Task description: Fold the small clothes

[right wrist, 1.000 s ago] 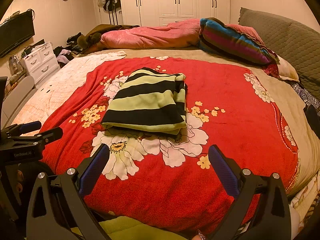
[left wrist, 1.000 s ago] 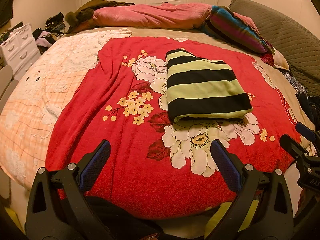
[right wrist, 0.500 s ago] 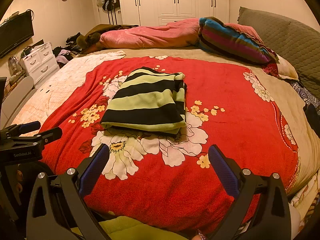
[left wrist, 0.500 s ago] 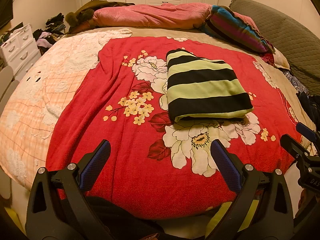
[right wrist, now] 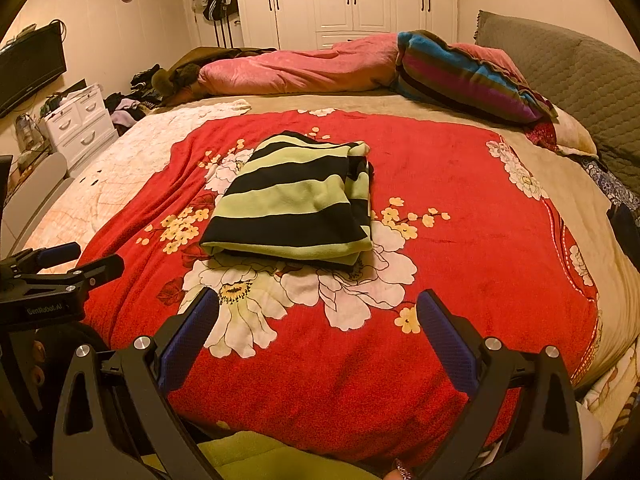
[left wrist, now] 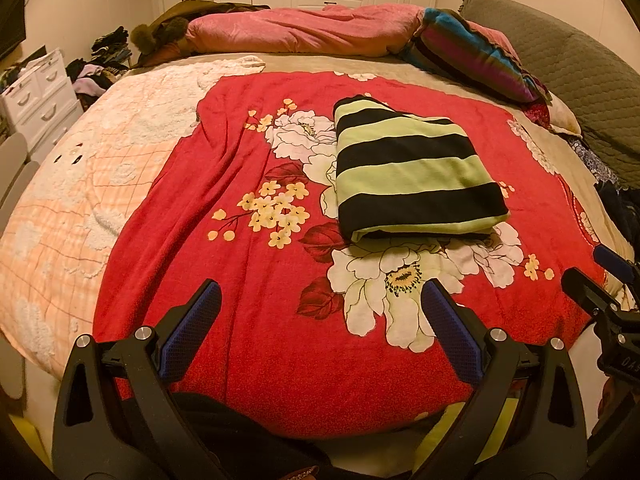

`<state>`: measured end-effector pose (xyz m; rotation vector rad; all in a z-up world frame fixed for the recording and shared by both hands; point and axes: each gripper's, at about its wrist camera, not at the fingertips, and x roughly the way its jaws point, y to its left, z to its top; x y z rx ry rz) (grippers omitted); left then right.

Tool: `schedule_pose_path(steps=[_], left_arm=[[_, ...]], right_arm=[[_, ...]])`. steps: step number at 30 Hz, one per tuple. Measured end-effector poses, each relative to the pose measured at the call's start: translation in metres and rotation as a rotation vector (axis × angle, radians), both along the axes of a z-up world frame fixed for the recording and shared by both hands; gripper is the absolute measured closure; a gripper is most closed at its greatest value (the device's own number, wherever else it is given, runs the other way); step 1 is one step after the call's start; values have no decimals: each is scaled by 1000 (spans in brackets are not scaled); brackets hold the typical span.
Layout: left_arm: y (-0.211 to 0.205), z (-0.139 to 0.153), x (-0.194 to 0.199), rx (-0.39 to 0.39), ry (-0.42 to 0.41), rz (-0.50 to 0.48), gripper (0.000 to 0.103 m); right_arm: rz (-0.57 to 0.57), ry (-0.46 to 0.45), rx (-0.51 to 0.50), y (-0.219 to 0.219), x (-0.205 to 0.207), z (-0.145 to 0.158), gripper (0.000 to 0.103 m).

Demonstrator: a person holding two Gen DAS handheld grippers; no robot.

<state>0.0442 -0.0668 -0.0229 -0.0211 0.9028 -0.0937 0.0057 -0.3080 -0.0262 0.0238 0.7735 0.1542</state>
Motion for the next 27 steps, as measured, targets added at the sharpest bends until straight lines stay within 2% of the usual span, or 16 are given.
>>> schedule_pose_path(steps=[23,27], left_arm=[[14,-5,-1,16,15,0,9],[11,-5,1,54,21,26,9]], right_arm=[[-24,13,-10,-5,1,-4,4],[-52,21,-23,-10,1,-6,4]])
